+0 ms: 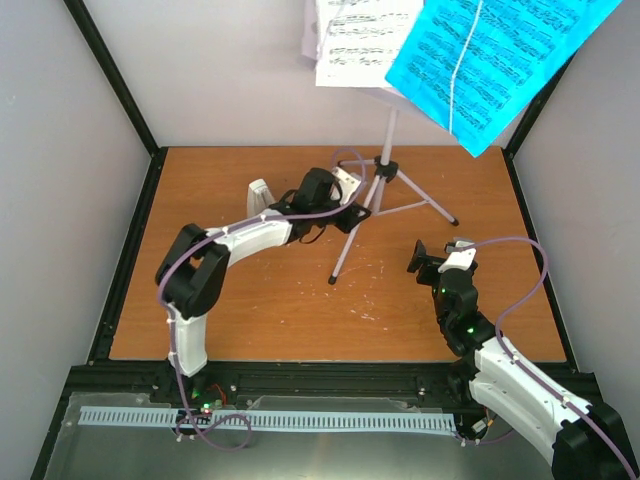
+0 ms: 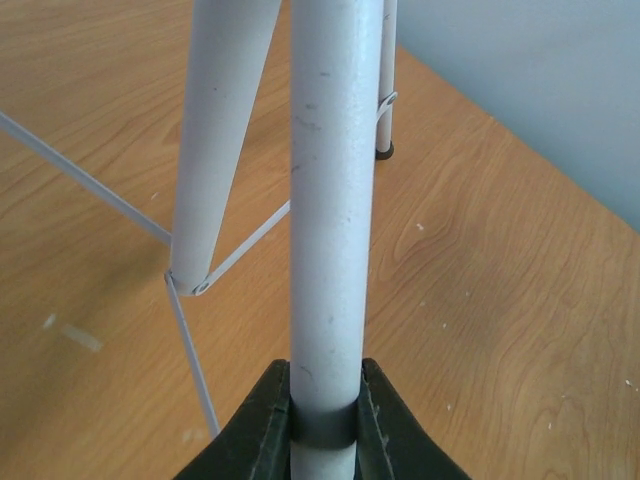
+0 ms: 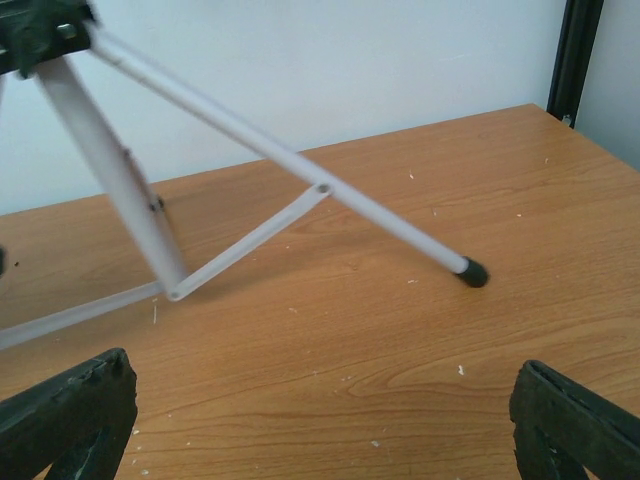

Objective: Pack up the instrument practice props

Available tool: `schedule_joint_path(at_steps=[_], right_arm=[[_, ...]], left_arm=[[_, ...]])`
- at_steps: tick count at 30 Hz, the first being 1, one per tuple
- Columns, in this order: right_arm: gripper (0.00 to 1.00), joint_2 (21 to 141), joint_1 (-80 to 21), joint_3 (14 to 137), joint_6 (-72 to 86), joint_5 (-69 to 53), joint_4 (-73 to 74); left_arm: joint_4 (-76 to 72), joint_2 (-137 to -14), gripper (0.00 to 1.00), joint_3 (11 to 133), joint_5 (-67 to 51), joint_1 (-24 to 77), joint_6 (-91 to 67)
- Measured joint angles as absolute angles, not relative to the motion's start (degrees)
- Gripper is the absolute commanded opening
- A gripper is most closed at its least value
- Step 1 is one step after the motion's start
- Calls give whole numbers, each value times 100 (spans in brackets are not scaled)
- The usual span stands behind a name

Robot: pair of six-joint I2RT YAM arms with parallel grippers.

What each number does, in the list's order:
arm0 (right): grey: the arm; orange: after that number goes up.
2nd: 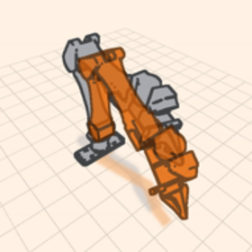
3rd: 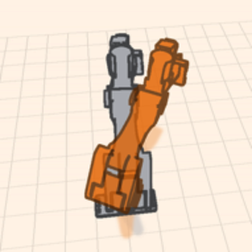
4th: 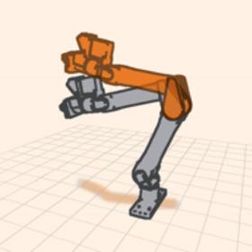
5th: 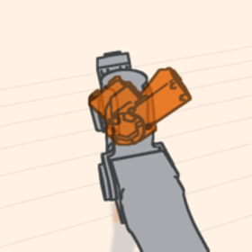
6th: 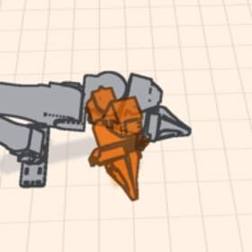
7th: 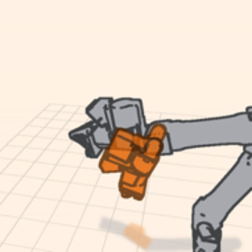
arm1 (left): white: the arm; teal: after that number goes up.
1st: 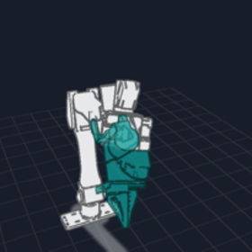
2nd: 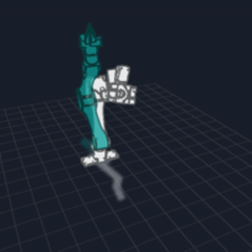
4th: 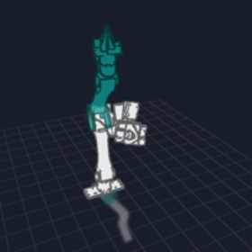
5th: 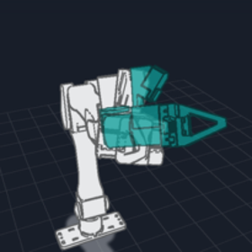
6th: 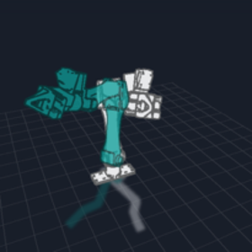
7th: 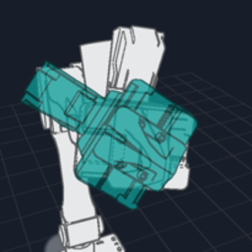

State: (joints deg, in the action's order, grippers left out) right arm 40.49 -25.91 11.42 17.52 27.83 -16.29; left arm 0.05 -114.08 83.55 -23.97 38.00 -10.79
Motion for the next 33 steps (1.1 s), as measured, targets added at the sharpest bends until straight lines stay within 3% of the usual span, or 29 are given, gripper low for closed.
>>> schedule_joint_path(at_steps=[5, 11, 14, 18, 33], right_arm=[[100, 4021, -2589, 1140, 1767, 2753, -1634], [100, 4021, -2589, 1140, 1767, 2742, -1645], [100, 4021, -2589, 1140, 1767, 2744, -1645], [100, 4021, -2589, 1140, 1769, 2744, -1645], [100, 3905, -2589, 1140, 1813, 2650, -1629]], left_arm=[[-158, -10490, 0, 7240, -1758, 3811, -1520], [-268, -10106, 1, 6785, -1273, 3835, -1955], [-331, -10033, 24, 6694, -1188, 3876, -2211], [-344, -10025, 38, 6670, -1177, 3951, -2755], [-268, -10158, 49, 6853, -1463, 4152, -3146]])
